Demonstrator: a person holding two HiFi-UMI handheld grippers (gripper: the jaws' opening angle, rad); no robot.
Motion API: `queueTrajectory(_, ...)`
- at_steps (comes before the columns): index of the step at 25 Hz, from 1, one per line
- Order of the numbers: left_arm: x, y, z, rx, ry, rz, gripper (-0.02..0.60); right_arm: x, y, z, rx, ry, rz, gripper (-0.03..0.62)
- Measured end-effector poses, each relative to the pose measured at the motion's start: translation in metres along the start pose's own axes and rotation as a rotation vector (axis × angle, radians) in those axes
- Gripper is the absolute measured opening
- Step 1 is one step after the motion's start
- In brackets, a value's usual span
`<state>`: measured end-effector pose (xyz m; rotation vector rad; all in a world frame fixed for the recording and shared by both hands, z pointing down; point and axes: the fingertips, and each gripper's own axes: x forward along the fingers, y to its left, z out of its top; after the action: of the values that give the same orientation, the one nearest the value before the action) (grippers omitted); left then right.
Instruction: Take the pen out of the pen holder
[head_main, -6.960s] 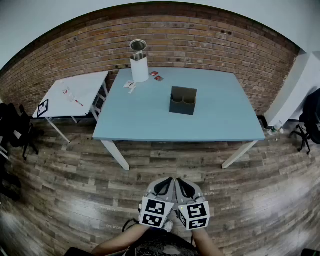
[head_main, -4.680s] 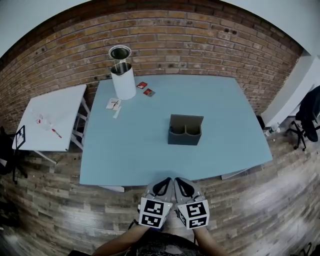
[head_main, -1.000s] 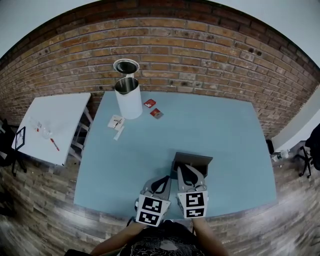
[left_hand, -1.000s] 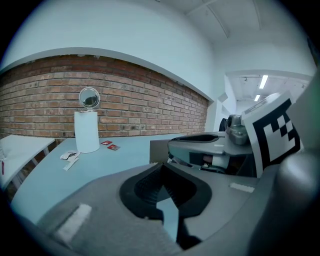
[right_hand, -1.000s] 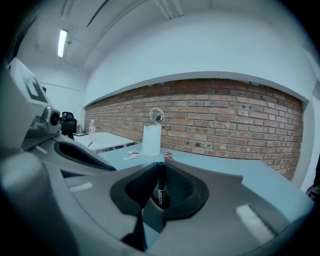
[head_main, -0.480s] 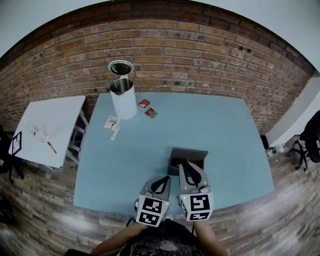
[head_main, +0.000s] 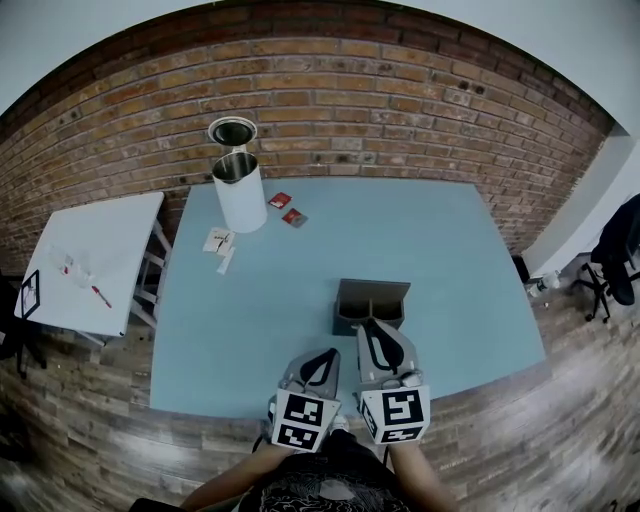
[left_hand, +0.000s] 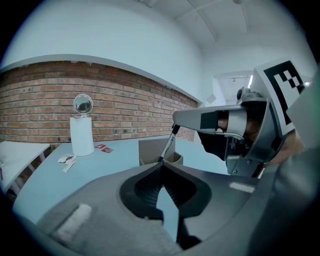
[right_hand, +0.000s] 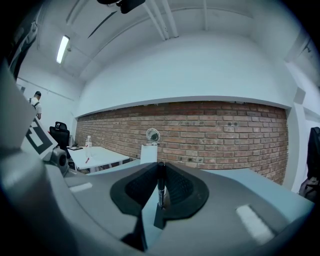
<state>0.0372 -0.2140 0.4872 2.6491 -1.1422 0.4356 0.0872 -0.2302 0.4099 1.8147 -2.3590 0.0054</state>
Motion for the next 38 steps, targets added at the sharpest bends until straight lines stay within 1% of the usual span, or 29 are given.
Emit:
queueTrajectory(4,-0.013,-0.006,0.002,0.008,-0.018,-0.004,0.005,-0.013,0.007,-0.003,0.002,0.001,-0.007,0.041)
queueTrajectory(18,-0.051,-0.020,0.000,-0.005,-0.078,0.007,0.005,-0.053,0.037,-0.029,0.030,0.060,-0.008,0.041)
queueTrajectory(23,-0.063,-0.028,-0.002,0.005,-0.091,0.001,0.005,-0.067,0.045,-0.035,0.031,0.067,-0.011,0.041)
queueTrajectory(27,-0.068,-0.035,-0.005,0.013,-0.097,-0.010,0.005,-0.076,0.048,-0.039,0.035,0.068,-0.020,0.043)
queueTrajectory(33,-0.075,-0.047,-0.008,0.000,-0.106,-0.025,0.005,-0.093,0.056,-0.052,0.042,0.111,-0.021,0.043)
queueTrajectory(38,-0.075,-0.055,-0.008,-0.002,-0.116,-0.036,0.005,-0.101,0.059,-0.055,0.037,0.118,-0.020,0.041)
